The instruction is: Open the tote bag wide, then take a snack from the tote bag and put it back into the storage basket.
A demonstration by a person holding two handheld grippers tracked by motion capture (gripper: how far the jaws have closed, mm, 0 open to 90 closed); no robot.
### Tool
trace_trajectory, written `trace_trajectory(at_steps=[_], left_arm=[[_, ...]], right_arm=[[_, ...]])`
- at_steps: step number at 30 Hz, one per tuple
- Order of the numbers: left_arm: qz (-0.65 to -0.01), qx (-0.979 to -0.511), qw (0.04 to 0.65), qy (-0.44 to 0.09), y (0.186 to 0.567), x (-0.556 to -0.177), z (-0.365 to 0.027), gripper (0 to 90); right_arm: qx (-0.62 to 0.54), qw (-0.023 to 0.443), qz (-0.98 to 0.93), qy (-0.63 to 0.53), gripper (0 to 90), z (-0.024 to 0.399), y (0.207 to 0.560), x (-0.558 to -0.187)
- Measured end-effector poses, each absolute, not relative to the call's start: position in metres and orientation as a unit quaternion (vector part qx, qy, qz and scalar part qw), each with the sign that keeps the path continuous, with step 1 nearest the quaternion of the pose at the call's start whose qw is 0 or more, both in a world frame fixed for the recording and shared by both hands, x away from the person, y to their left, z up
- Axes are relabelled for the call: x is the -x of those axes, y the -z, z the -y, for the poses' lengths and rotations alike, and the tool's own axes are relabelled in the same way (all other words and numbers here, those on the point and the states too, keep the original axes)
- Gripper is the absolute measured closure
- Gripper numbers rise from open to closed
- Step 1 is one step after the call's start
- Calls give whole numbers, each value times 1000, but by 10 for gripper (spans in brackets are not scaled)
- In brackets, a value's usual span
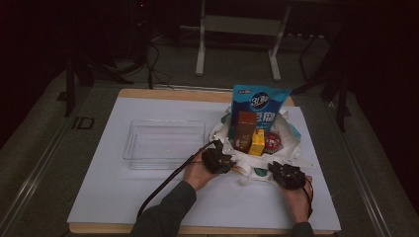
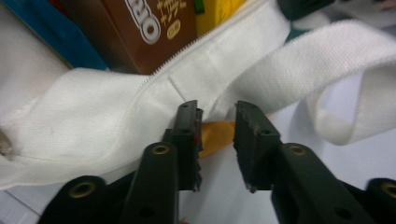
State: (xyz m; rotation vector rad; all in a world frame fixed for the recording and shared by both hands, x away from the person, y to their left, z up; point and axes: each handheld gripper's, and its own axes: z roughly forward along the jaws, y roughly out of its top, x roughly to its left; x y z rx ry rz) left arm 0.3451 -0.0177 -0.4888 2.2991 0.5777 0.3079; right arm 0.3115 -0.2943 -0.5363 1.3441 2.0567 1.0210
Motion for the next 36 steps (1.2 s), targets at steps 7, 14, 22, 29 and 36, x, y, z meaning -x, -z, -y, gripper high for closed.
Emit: trace_trajectory(at_steps=[7, 14, 22, 29, 36], left_arm=[[-224, -880, 406, -107, 465, -345, 4, 604], [-222, -872, 422, -107, 451, -351, -4, 590], [-230, -863, 443, -84, 436, -364, -10, 620], [-232, -864, 438, -90, 428, -378, -12, 610], [-237, -866, 426, -112, 421, -392, -13, 602]], right_arm=[[-486, 249, -752, -369, 732, 293, 537, -310], [-483, 254, -752, -369, 725, 292, 537, -310], [-485, 243, -751, -376, 699, 294, 537, -310], [-481, 240, -754, -378, 684, 294, 537, -311], [-482, 240, -754, -377, 684, 294, 537, -310]])
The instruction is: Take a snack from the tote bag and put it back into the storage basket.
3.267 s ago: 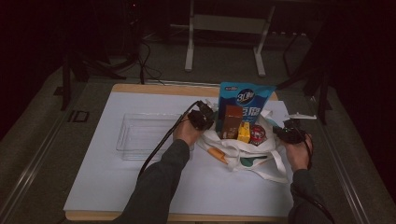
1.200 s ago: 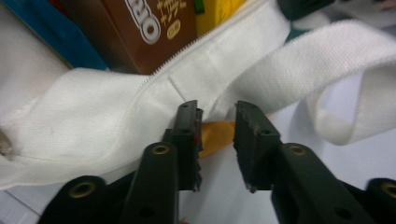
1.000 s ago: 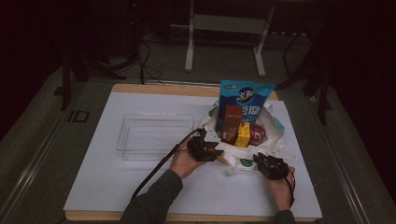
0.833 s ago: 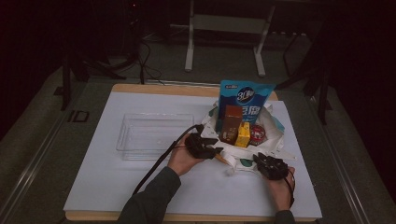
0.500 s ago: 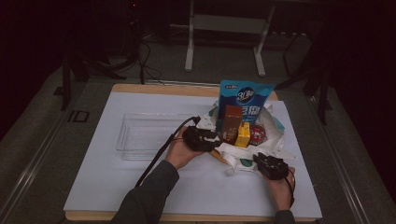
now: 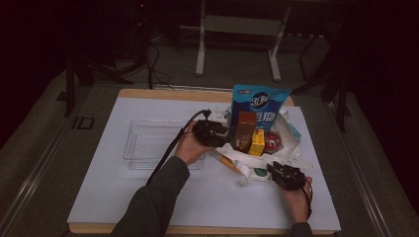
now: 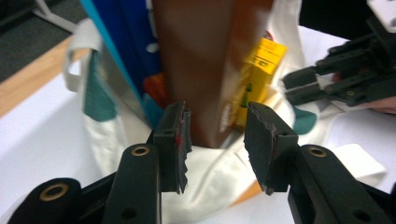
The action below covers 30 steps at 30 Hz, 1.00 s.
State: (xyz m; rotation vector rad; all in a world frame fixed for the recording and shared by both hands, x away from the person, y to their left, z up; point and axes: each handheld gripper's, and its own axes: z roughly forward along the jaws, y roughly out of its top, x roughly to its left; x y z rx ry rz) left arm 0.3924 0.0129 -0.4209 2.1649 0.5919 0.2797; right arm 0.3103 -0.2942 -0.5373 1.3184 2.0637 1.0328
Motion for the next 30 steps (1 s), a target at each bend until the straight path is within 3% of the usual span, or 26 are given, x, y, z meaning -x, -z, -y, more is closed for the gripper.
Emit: trace_trajectory(at_steps=[3, 8, 16, 20, 30], left_arm=[[-236, -866, 427, -114, 417, -397, -12, 643], [-235, -872, 412, -122, 416, -405, -4, 833], [-216, -889, 392, -102, 428, -401, 15, 880], [-204, -893, 386, -105, 429, -399, 18, 848], [-192, -895, 389, -106, 420, -410, 9, 574]], right_arm=[[-482, 239, -754, -377, 684, 294, 537, -310], [-482, 239, -754, -377, 684, 294, 537, -310], [-483, 238, -753, -379, 684, 294, 537, -310], [-483, 239, -753, -378, 684, 294, 537, -310], [-483, 238, -753, -380, 684, 295, 537, -311]])
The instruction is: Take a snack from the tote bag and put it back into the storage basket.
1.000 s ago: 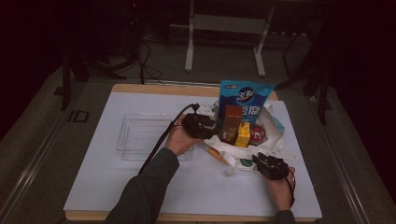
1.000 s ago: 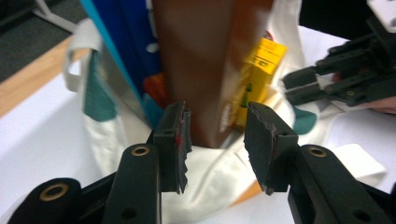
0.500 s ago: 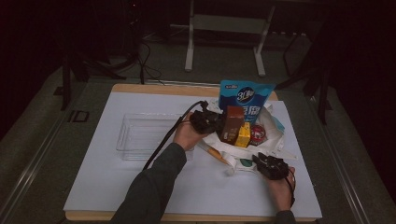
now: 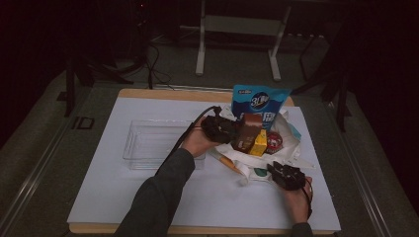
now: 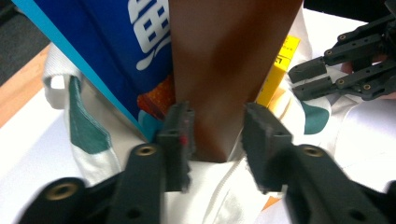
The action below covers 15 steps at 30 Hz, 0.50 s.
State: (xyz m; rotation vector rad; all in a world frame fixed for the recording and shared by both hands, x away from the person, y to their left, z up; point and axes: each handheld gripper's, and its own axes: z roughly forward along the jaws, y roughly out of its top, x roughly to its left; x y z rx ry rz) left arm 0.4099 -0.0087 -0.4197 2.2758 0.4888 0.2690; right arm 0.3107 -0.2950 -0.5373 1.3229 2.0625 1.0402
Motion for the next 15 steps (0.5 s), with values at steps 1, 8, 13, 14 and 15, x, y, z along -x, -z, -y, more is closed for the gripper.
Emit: trace_trajectory(at_steps=[1, 8, 13, 14, 15], left_arm=[[-189, -895, 389, -105, 418, -411, 8, 552], [-181, -889, 410, -96, 407, -417, 7, 408], [-176, -889, 413, -87, 402, -424, 8, 323], [-176, -888, 415, -86, 401, -425, 8, 299], [-174, -889, 415, -86, 400, -427, 9, 280]], right_arm=[[-483, 237, -752, -380, 683, 295, 537, -311], [-483, 235, -752, -381, 679, 295, 537, -311], [-482, 232, -752, -383, 663, 296, 537, -311], [-481, 232, -754, -384, 651, 296, 537, -311], [-479, 232, -755, -383, 647, 295, 537, -311]])
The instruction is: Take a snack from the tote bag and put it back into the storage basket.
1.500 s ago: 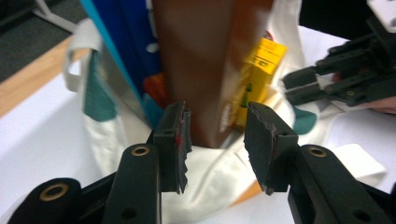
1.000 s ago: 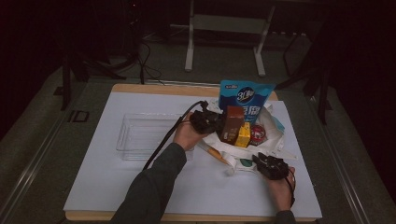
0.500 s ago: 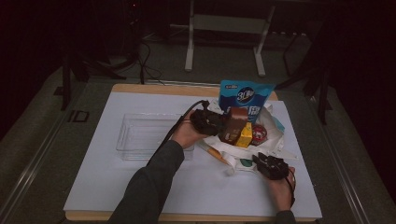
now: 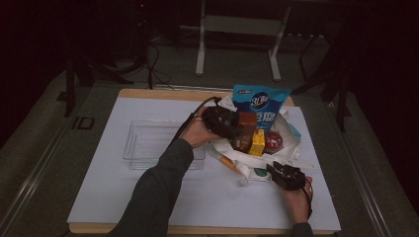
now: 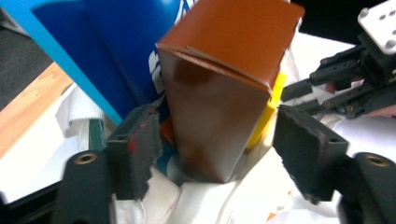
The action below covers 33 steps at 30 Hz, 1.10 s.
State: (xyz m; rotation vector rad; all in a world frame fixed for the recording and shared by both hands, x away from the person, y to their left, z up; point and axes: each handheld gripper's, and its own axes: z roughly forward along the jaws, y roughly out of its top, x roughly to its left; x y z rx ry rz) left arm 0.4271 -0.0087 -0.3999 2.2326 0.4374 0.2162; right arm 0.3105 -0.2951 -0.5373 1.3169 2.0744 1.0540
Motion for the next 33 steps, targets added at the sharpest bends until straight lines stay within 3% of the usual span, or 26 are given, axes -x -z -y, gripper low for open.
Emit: trace_trajectory(at_steps=[11, 20, 22, 27, 33], left_arm=[[-157, -891, 416, -90, 391, -439, 26, 176], [-144, -897, 409, -86, 396, -441, 36, 232], [-142, -898, 408, -80, 397, -441, 34, 298], [-109, -907, 402, -71, 395, -433, 33, 358], [-90, -908, 404, -64, 393, -430, 34, 359]], right_arm=[[-477, 231, -756, -385, 631, 295, 537, -310], [-476, 231, -757, -384, 626, 294, 537, -310], [-476, 231, -757, -384, 626, 294, 537, -310], [-476, 231, -757, -384, 625, 295, 537, -310], [-476, 231, -757, -384, 625, 295, 537, -310]])
